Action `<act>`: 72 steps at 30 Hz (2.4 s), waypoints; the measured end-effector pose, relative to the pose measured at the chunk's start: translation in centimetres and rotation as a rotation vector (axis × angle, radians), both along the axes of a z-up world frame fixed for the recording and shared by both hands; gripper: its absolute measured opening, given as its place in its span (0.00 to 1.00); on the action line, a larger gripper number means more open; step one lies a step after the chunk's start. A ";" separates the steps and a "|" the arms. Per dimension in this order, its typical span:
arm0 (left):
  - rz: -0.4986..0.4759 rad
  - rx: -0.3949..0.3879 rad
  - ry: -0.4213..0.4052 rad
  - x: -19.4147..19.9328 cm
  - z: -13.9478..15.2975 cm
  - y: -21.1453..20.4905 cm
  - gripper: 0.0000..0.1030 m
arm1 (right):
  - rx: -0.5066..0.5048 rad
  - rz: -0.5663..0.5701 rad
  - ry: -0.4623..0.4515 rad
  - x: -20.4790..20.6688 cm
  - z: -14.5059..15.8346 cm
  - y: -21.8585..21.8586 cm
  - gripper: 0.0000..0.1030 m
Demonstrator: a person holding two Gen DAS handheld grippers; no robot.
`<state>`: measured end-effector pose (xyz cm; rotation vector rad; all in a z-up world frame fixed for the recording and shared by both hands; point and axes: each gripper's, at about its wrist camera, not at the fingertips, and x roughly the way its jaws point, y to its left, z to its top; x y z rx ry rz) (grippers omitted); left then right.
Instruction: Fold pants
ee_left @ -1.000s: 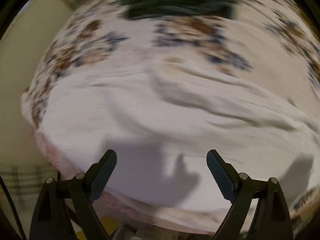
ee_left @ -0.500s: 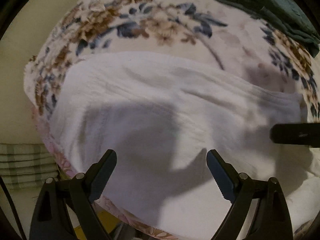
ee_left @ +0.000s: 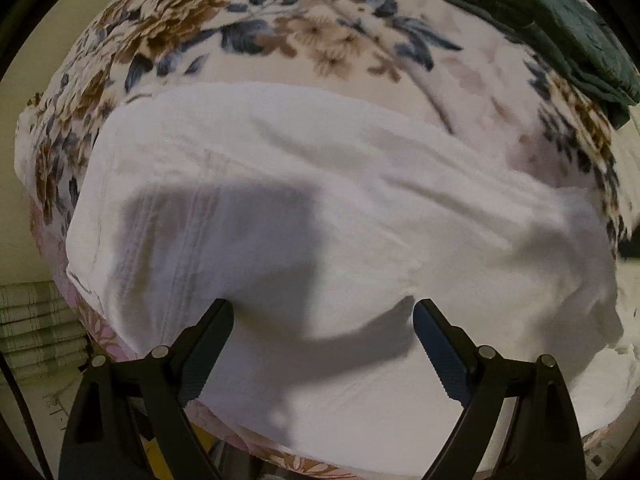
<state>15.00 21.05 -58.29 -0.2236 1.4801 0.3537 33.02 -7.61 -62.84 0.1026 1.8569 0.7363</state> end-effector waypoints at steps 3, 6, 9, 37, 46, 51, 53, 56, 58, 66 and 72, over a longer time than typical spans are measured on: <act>-0.032 0.014 -0.008 0.1 -0.5 -1.0 0.89 | -0.116 0.150 -0.063 -2.3 -2.1 2.5 0.05; -0.061 0.017 -0.004 0.1 -0.8 -1.5 0.89 | -0.137 0.031 -0.066 -1.2 -2.5 0.5 0.03; -0.082 0.023 -0.015 0.1 -0.3 -2.6 0.89 | -0.115 -0.057 -0.063 0.0 -1.6 -2.1 0.03; -0.037 -0.002 -0.011 1.1 0.5 -1.9 0.89 | 0.114 -0.437 0.041 3.8 -1.8 -3.8 0.02; -0.066 0.038 -0.016 0.7 1.8 -2.0 0.89 | 0.002 -0.224 0.031 -0.5 -4.4 0.5 0.08; -0.122 0.055 -0.034 -0.1 2.6 -4.1 0.89 | 0.090 -0.510 -0.061 -1.0 -0.8 -7.5 0.19; -0.140 0.036 -0.043 -0.5 2.9 -5.5 0.89 | 0.162 -0.622 -0.086 -4.3 1.3 -12.3 0.56; -0.200 -0.004 -0.044 -1.2 3.0 -9.4 0.89 | 0.106 -0.806 -0.146 -10.2 2.8 -20.3 0.82; -0.244 -0.027 -0.043 -1.8 2.8 -12.2 0.89 | 0.012 -0.965 -0.170 -15.4 2.7 -25.8 0.82; -0.483 -0.064 -0.004 -4.3 1.4 -26.2 0.89 | -0.172 -1.530 -0.233 -29.9 1.2 -49.9 0.82; -0.604 -0.035 -0.041 -3.6 2.3 -34.0 0.89 | -0.193 -1.251 -0.384 -21.2 2.8 -55.5 0.82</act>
